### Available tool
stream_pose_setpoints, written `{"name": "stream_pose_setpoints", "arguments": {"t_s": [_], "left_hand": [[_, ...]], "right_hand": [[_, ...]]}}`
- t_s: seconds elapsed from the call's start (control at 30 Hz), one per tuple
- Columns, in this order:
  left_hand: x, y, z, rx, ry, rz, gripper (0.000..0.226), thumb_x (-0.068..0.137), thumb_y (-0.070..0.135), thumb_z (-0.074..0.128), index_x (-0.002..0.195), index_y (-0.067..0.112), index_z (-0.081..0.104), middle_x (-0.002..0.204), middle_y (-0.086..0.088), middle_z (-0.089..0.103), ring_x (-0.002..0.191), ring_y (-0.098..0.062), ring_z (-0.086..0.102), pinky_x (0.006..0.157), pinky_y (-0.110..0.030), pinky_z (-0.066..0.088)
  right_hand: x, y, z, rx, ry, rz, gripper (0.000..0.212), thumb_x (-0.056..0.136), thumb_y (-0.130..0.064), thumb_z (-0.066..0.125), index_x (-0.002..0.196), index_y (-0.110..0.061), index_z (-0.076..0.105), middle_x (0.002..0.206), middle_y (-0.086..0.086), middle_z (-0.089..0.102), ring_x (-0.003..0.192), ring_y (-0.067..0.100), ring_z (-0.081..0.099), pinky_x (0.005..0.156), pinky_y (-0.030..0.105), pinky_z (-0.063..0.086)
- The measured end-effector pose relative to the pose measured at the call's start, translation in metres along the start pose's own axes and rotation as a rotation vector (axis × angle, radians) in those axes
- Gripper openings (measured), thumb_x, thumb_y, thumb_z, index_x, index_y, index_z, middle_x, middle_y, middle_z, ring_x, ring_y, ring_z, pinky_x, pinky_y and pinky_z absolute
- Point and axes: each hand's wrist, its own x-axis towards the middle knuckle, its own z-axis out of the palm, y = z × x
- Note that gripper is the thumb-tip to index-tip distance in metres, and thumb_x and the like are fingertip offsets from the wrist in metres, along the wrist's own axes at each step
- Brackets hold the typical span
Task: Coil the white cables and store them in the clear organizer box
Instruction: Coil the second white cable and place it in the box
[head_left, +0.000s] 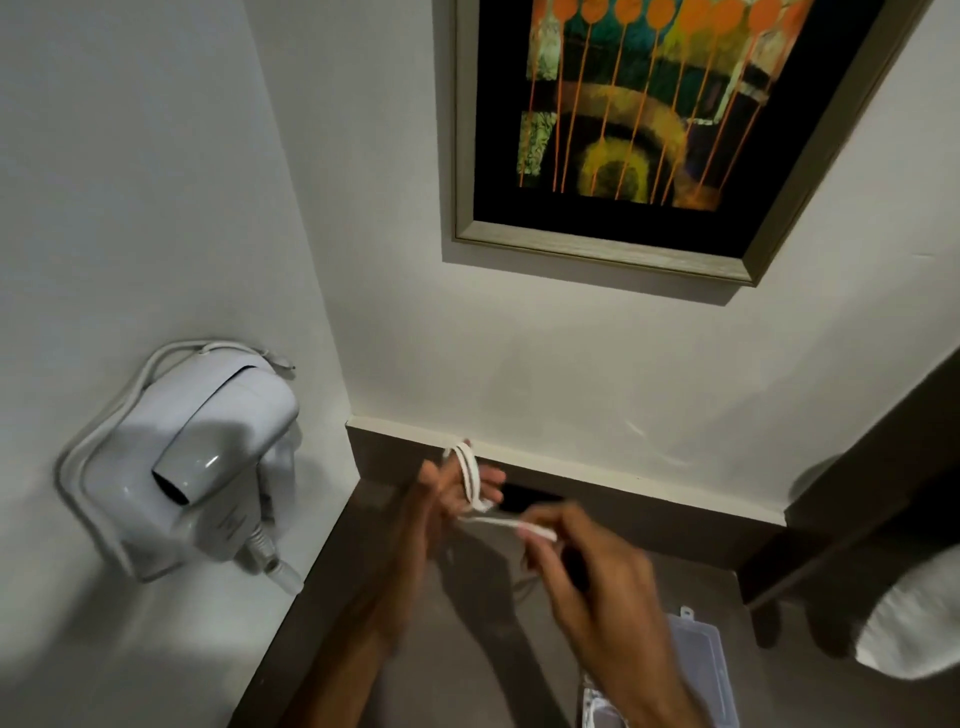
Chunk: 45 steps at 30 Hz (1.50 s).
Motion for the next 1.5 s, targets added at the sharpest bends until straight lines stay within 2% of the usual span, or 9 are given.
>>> {"name": "stream_pose_setpoints", "arguments": {"t_s": [0.13,0.27,0.37,0.6,0.77,0.93,1.17,1.3,1.5], "left_hand": [[-0.01,-0.002,0.012,-0.097,-0.272,-0.089,0.102,0.089,0.071,0.005,0.139,-0.001,0.057,0.11,-0.025,0.068,0.098,-0.033,0.061,0.09,-0.028,0.053],[-0.009,0.013,0.019,-0.281,-0.378,-0.061,0.112,0.084,0.08,0.01,0.138,-0.007,0.056,0.106,-0.027,0.058,0.095,-0.029,0.055,0.095,-0.037,0.044],[-0.009,0.015,0.018,-0.403,-0.367,-0.067,0.11,0.083,0.082,0.02,0.14,-0.006,0.054,0.113,-0.028,0.058,0.108,-0.035,0.049,0.098,-0.042,0.042],[-0.004,0.016,0.014,-0.12,-0.06,-0.018,0.081,0.095,0.063,0.016,0.145,0.006,0.046,0.12,-0.019,0.065,0.115,-0.031,0.057,0.109,-0.04,0.04],[-0.005,0.006,0.022,0.288,-0.045,0.058,0.031,0.11,0.019,0.028,0.104,0.011,0.057,0.113,-0.027,0.059,0.101,-0.033,0.054,0.111,-0.058,0.04],[-0.005,0.007,0.035,0.099,-0.177,-0.06,0.118,0.062,0.098,0.038,0.131,0.005,0.057,0.11,-0.02,0.068,0.101,-0.029,0.062,0.114,-0.049,0.035],[-0.011,0.016,0.025,-0.337,-0.511,-0.013,0.113,0.083,0.085,0.022,0.145,-0.006,0.047,0.115,-0.024,0.057,0.104,-0.03,0.051,0.1,-0.037,0.043],[-0.012,0.019,0.023,-0.478,-0.342,-0.016,0.102,0.081,0.079,0.025,0.145,0.005,0.052,0.12,-0.023,0.057,0.116,-0.032,0.05,0.088,-0.039,0.044],[0.002,0.009,0.023,0.171,0.015,-0.003,0.05,0.106,0.038,0.017,0.111,0.019,0.063,0.101,-0.015,0.069,0.097,-0.024,0.064,0.094,-0.033,0.049]], "right_hand": [[0.05,0.02,-0.031,-0.003,0.145,-0.105,0.018,0.098,-0.013,0.073,0.096,-0.031,0.07,0.094,-0.019,0.074,0.08,0.002,0.07,0.069,0.01,0.048],[0.061,0.04,-0.012,0.43,0.002,0.094,0.027,0.1,0.002,0.066,0.089,-0.021,0.076,0.087,-0.007,0.076,0.078,0.009,0.071,0.07,0.024,0.054],[0.032,0.039,0.018,0.595,-0.1,0.176,0.037,0.103,0.003,0.056,0.091,-0.026,0.076,0.074,-0.013,0.072,0.067,-0.005,0.063,0.065,0.011,0.048],[-0.024,0.009,0.025,0.096,-0.236,0.191,0.009,0.102,-0.043,0.059,0.107,-0.038,0.065,0.082,-0.016,0.077,0.075,0.002,0.071,0.071,0.021,0.056],[0.001,-0.015,-0.024,-0.246,-0.141,-0.049,0.011,0.104,-0.046,0.055,0.102,-0.038,0.061,0.084,-0.015,0.073,0.071,0.006,0.068,0.066,0.03,0.058],[0.051,0.001,-0.059,-0.197,0.065,-0.157,0.003,0.103,-0.032,0.068,0.104,-0.033,0.07,0.092,-0.018,0.076,0.07,-0.011,0.063,0.065,0.017,0.049],[0.058,0.043,-0.016,0.501,-0.078,0.076,0.039,0.101,0.01,0.062,0.091,-0.023,0.079,0.082,-0.015,0.075,0.074,-0.002,0.066,0.072,0.019,0.049],[0.007,0.036,0.033,0.374,-0.252,0.181,0.032,0.11,-0.027,0.056,0.085,-0.029,0.075,0.067,-0.004,0.07,0.056,-0.002,0.059,0.06,0.018,0.047],[-0.009,0.006,0.005,-0.203,-0.184,-0.099,0.026,0.106,-0.049,0.045,0.117,-0.04,0.066,0.094,-0.016,0.069,0.082,0.004,0.067,0.073,0.027,0.059]]}}
